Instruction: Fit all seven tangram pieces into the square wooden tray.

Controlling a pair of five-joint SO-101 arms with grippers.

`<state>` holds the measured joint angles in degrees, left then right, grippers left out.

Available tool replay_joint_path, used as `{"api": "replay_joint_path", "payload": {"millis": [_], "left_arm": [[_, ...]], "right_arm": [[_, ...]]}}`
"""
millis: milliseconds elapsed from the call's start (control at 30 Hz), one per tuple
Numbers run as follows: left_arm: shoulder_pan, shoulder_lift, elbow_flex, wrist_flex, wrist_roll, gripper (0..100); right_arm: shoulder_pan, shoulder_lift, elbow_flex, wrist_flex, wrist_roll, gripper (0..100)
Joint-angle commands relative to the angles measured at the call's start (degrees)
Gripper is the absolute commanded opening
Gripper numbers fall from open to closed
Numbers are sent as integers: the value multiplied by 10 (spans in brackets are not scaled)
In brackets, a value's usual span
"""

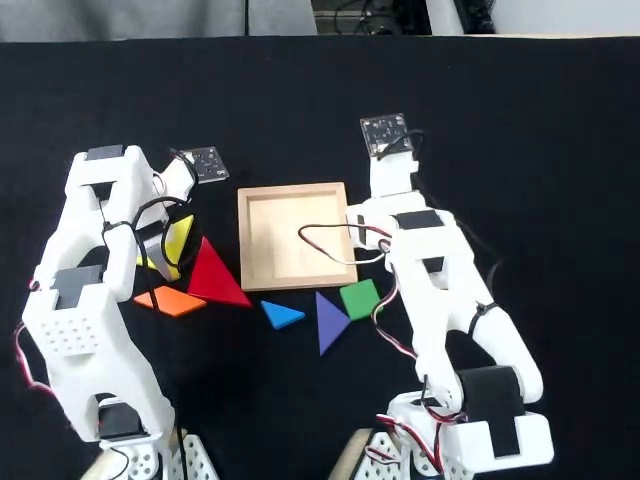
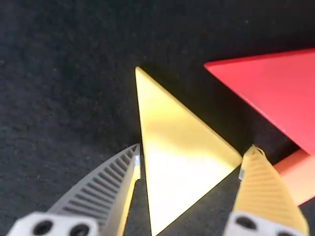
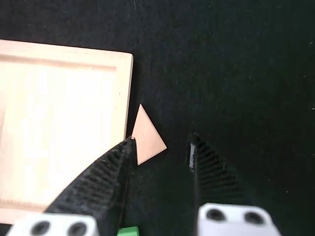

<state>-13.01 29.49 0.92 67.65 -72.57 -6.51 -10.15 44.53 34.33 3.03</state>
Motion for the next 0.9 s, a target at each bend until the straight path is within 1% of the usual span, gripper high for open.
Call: {"api": "replay_joint_path", "payload": {"millis": [0, 100, 167, 267, 633, 667, 733, 867], "left_arm": [[14, -4, 0, -7, 1, 320], [14, -3, -4, 8, 0, 299], [14, -1, -25, 40, -3, 269], [17, 0, -36, 74, -32, 249], [16, -9, -42, 78, -28, 245], [18, -15, -54, 79, -12, 245], [18, -46, -99, 97, 45, 245], [35, -105, -175, 165, 163, 245]], "right_arm": [[11, -27, -2, -10, 4, 178], [11, -27, -2, -10, 4, 178], [11, -27, -2, -10, 4, 178], [11, -27, -2, -10, 4, 178], [11, -27, -2, -10, 5, 178], [11, -27, -2, -10, 5, 178], [11, -27, -2, -10, 5, 178], [11, -27, -2, -10, 5, 178]]}}
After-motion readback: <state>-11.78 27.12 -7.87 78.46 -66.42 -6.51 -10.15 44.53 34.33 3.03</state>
